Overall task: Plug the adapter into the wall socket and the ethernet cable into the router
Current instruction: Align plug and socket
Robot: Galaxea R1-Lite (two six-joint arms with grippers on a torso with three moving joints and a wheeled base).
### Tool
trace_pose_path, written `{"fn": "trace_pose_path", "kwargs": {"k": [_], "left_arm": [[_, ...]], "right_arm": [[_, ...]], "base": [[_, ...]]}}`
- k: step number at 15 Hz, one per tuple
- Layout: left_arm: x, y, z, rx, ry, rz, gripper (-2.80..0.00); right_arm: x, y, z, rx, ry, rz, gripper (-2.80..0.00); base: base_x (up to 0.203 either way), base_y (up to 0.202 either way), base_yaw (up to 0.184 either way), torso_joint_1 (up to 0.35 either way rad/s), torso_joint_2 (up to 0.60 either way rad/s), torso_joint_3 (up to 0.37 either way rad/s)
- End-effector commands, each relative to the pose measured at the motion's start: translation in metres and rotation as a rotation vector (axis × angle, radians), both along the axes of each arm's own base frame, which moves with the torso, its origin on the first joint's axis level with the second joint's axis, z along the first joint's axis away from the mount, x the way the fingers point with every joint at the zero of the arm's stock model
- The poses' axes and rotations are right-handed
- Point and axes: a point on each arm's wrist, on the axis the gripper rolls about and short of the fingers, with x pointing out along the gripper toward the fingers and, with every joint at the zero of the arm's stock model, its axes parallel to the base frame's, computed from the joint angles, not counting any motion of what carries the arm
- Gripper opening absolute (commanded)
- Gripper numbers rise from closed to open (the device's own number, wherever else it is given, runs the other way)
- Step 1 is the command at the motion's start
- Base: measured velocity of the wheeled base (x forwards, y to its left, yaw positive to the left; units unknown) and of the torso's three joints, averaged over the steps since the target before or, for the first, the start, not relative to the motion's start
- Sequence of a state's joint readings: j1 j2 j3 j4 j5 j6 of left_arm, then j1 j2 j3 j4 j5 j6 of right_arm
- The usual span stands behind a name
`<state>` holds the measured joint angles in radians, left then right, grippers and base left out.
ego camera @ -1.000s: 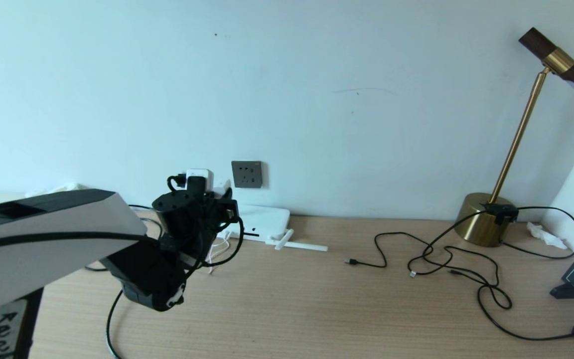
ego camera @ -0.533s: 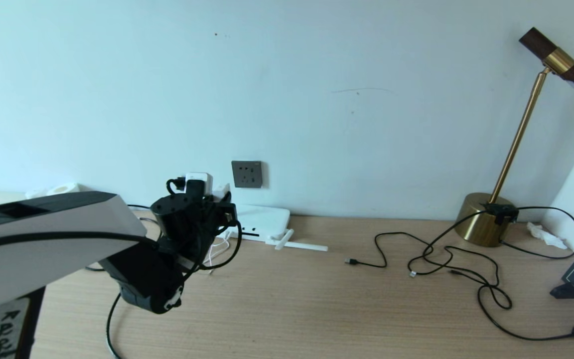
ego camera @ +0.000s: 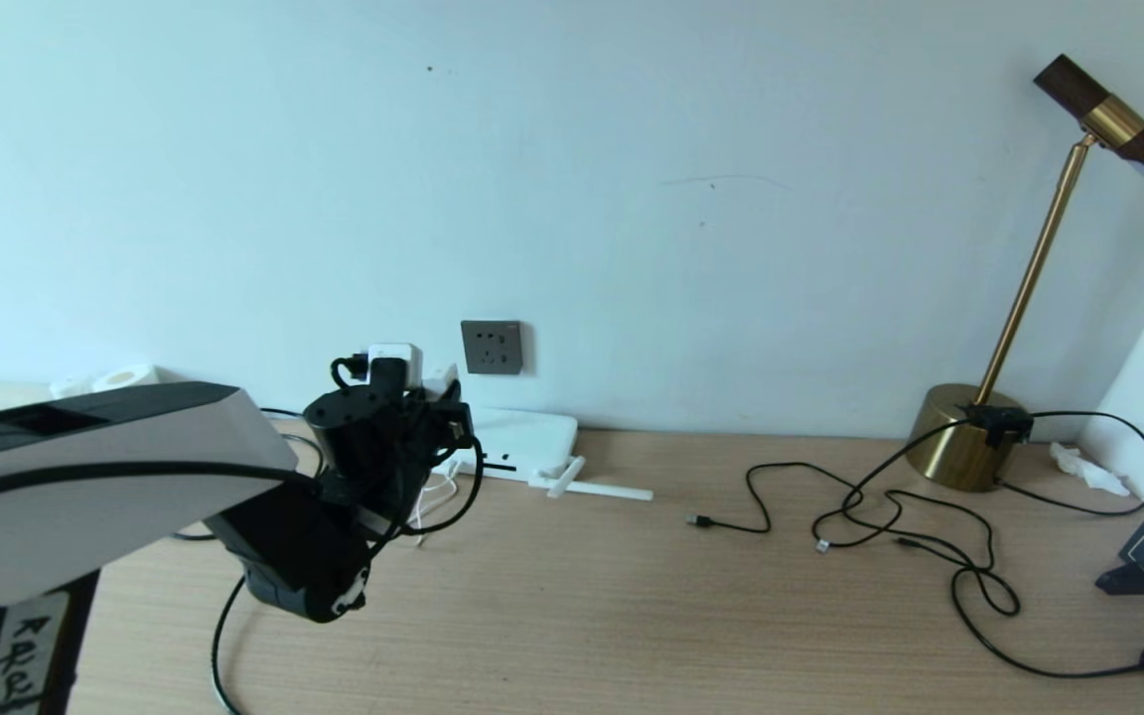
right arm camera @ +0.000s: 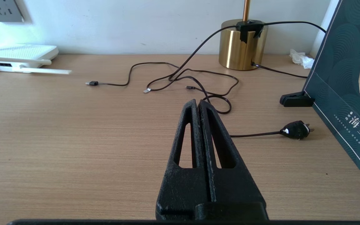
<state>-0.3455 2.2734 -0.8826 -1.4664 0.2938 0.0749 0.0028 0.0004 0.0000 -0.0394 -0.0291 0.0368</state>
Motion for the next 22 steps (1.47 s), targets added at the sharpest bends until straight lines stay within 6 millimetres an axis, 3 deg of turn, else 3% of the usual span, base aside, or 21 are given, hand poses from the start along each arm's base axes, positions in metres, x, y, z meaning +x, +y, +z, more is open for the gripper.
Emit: {"fn": "trace_pose_path", "kwargs": {"k": [1,6,13,22], "left_arm": [[0.005,0.005,-0.001,-0.005,-0.012,0.017,-2.8],[0.016,0.001,-0.005,-0.003,-0.024,0.012,-2.8],[0.046,-0.01,-0.015,-0.003,-0.047,0.009,-2.8],[0.074,-0.023,-0.014,0.005,-0.05,0.008,-2.8]], "right_arm": [[0.001,0.0,-0.003,0.0,0.01,0.0,-2.8],[0.001,0.0,-0.003,0.0,0.01,0.0,-2.8],[0.001,0.0,-0.003,0.0,0.011,0.0,-2.8],[0.001,0.0,-0.003,0.0,0.011,-0.001,-2.8]], "base": [[0.0,0.0,0.0,0.0,0.0,0.0],[0.0,0.0,0.0,0.0,0.0,0.0],[0.0,0.0,0.0,0.0,0.0,0.0],[0.0,0.0,0.0,0.0,0.0,0.0]]}}
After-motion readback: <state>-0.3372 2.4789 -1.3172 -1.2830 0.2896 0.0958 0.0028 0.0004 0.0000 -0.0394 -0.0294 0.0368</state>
